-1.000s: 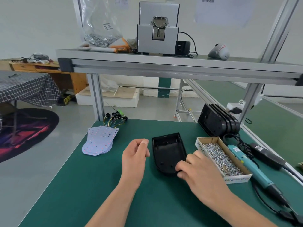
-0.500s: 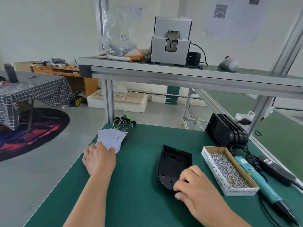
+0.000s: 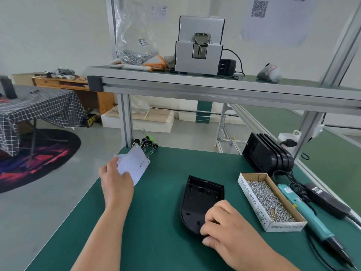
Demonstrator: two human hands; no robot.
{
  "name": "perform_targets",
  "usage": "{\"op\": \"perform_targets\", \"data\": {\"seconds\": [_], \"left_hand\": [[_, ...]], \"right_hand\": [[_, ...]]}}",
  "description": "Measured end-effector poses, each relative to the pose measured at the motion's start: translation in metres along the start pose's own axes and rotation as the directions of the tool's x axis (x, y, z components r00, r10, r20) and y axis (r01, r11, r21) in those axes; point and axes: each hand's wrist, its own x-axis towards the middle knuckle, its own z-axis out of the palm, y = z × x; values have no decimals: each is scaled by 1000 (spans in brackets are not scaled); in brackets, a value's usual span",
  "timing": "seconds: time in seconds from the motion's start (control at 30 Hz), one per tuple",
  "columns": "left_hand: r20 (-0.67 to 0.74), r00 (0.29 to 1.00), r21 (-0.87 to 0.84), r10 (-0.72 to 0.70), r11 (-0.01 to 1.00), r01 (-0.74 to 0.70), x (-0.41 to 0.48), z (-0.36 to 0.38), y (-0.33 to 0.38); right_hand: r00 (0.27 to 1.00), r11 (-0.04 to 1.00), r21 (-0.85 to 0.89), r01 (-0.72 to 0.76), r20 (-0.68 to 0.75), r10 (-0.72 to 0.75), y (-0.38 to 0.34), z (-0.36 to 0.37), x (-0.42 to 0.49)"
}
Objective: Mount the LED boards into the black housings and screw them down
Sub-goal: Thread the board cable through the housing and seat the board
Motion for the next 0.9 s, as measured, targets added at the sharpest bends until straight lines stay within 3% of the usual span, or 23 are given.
{"op": "perform_targets", "data": {"seconds": [0.13, 0.27, 0.4, 0.5, 0.63, 0.8, 0.9], "left_hand": [[178, 983, -290, -34, 953, 85, -2, -1, 5], [416, 907, -454, -68, 849, 272, -6, 2, 6], [599, 801, -444, -2, 831, 334, -13, 5, 10], [680, 734, -417, -2, 822, 389, -15, 6, 8], [760, 650, -388, 22, 818, 425, -18, 1, 9], [836, 541, -395, 93, 787, 474, -20, -5, 9], [849, 514, -411, 123, 766, 494, -21, -5, 10]], "right_hand": [[999, 995, 90, 35, 31, -38, -2, -2, 2], [998, 988, 153, -4, 56, -5, -1, -4, 1], [996, 965, 250, -81, 65, 66, 5, -2, 0], [980, 920, 344, -188, 7, 198, 14, -2, 0], [880, 819, 422, -389, -92, 466, 35, 1, 10], [754, 683, 401, -610, 30, 656, 85, 5, 46], [769, 707, 356, -611, 51, 638, 113, 9, 74]]}}
